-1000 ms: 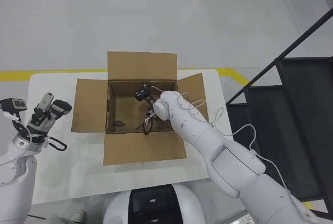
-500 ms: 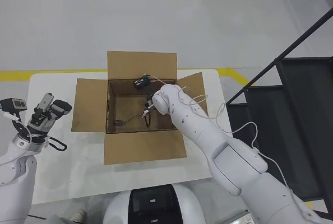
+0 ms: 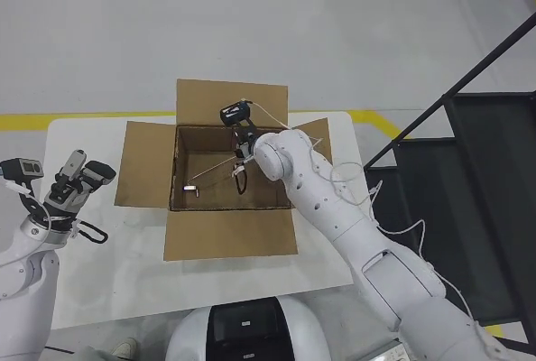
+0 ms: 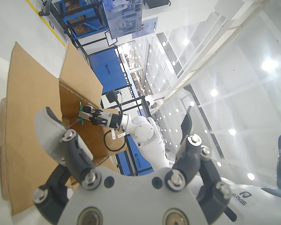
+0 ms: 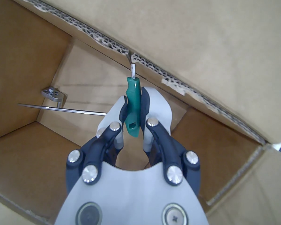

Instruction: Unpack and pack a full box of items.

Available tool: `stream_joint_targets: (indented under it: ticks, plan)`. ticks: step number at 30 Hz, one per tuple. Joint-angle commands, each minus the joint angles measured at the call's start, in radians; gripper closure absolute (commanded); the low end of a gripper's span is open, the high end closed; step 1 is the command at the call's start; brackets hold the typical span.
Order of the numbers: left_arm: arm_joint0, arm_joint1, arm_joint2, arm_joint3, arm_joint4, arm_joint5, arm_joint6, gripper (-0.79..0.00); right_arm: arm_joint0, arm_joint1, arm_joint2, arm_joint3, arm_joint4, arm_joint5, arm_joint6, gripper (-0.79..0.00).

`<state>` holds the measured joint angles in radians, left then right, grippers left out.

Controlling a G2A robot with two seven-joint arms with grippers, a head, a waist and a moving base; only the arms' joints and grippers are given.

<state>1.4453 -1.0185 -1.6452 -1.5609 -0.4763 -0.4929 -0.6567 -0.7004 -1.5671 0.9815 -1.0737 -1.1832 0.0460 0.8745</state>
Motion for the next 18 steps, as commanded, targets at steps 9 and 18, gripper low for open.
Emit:
stream_joint_targets:
  ticks: [9, 18]
  plan:
    - [0.0, 0.0, 0.0, 0.0, 0.0, 0.0, 0.0, -0.785, -0.226, 0.066, 0.176, -0.439, -0.099, -0.019, 0.115, 0.0]
    - [0.0, 0.0, 0.0, 0.0, 0.0, 0.0, 0.0, -0.785, -0.381, 0.098, 0.354, -0.692, -0.028, -0.037, 0.11, 0.0]
